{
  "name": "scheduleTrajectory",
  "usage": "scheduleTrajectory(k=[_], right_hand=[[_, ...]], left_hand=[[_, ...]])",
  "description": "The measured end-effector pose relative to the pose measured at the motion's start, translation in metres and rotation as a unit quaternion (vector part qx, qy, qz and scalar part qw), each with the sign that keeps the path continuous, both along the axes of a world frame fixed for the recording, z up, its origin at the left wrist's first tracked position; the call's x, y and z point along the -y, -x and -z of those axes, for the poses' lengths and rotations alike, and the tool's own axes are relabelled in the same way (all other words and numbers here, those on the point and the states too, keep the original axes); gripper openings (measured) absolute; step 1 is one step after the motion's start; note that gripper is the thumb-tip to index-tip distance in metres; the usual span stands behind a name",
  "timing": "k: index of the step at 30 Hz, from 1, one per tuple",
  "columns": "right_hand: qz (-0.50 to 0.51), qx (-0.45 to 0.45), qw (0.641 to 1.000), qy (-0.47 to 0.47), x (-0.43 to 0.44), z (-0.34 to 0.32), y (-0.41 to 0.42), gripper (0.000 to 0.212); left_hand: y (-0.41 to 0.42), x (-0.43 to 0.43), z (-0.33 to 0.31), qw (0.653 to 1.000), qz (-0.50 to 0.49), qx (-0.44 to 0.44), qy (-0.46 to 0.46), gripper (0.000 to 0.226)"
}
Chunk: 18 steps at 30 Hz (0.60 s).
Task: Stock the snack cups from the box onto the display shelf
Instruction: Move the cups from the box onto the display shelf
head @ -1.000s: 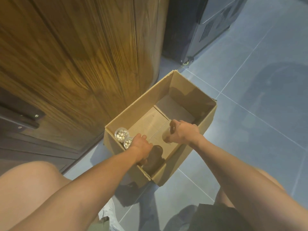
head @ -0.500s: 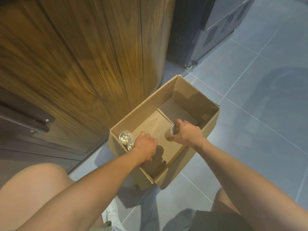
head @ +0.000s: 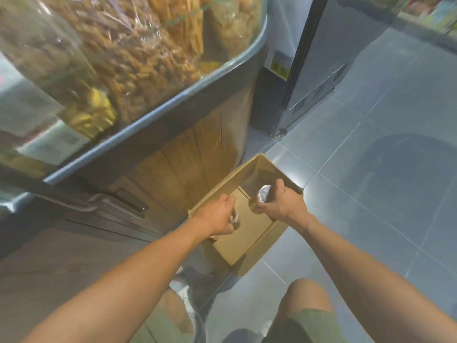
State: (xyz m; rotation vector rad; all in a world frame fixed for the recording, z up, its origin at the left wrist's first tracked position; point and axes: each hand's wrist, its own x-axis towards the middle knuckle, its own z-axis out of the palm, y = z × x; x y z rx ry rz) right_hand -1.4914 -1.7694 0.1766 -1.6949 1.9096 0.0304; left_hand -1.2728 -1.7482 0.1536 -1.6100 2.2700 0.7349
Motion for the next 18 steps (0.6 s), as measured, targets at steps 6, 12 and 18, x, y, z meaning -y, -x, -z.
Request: scheduleTrajectory(k=[6, 12, 18], right_hand=[[-0.028, 0.005, 0.999, 0.033, -0.027, -0.176, 0.008, 0.059], [-0.090, 0.014, 0.992, 0.091, -0.064, -0.323, 0.009, 0.046], [-0.154, 0.005, 0.983, 0.098, -0.104, -0.399, -0.012, 0.051]], left_hand=[[-0.009, -0.030, -0.173, 0.997, -0.045, -0.060, 0.008, 0.054], [-0.022, -0.073, -0.310, 0.995, -0.065, -0.065, 0.046, 0.050], [-0.044, -0.133, -0.389, 0.992, -0.096, -0.073, 0.046, 0.051]])
